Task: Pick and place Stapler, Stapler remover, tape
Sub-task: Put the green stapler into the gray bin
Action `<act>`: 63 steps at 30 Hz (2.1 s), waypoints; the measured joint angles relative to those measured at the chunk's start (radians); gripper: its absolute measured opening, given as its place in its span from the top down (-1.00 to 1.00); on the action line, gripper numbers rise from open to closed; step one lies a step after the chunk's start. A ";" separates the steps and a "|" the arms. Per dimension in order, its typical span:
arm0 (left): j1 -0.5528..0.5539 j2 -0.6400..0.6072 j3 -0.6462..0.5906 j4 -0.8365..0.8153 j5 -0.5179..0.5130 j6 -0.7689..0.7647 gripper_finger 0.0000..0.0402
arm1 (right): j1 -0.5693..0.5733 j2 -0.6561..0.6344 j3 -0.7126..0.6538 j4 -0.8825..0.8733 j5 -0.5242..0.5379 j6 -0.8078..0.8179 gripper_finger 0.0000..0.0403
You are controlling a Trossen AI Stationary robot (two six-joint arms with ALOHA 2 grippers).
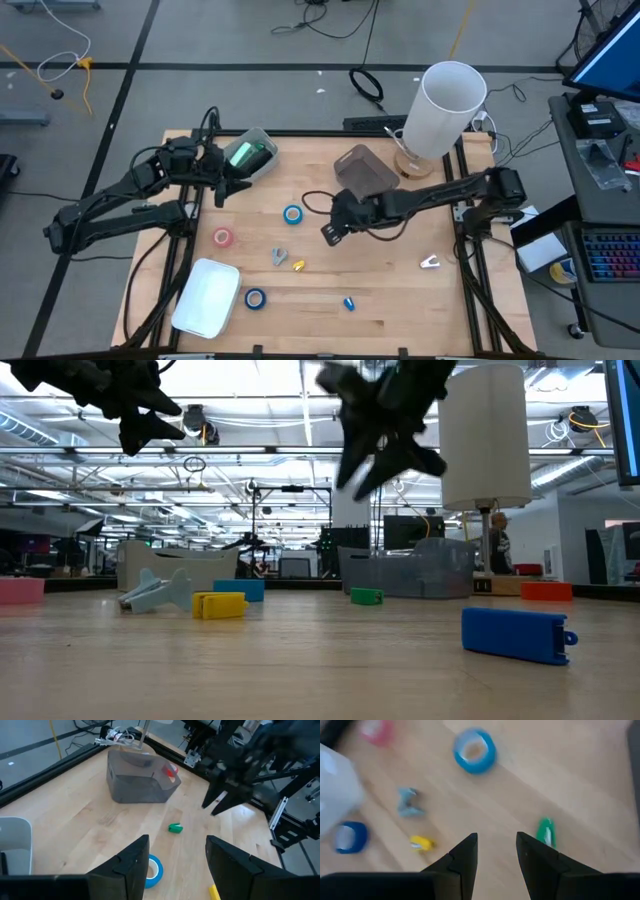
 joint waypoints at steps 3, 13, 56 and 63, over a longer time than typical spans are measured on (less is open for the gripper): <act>0.000 0.000 0.000 0.000 0.000 0.004 0.03 | -0.022 0.043 -0.001 0.005 -0.038 0.020 0.36; 0.000 0.000 0.000 0.000 -0.001 0.007 0.03 | -0.067 0.122 -0.001 -0.040 -0.118 0.032 0.36; 0.000 0.000 0.000 0.011 -0.045 0.002 0.03 | -0.114 0.246 0.001 -0.036 -0.200 0.097 0.36; 0.000 0.000 0.000 0.011 -0.045 0.003 0.03 | -0.110 0.247 0.001 -0.021 -0.202 0.122 0.36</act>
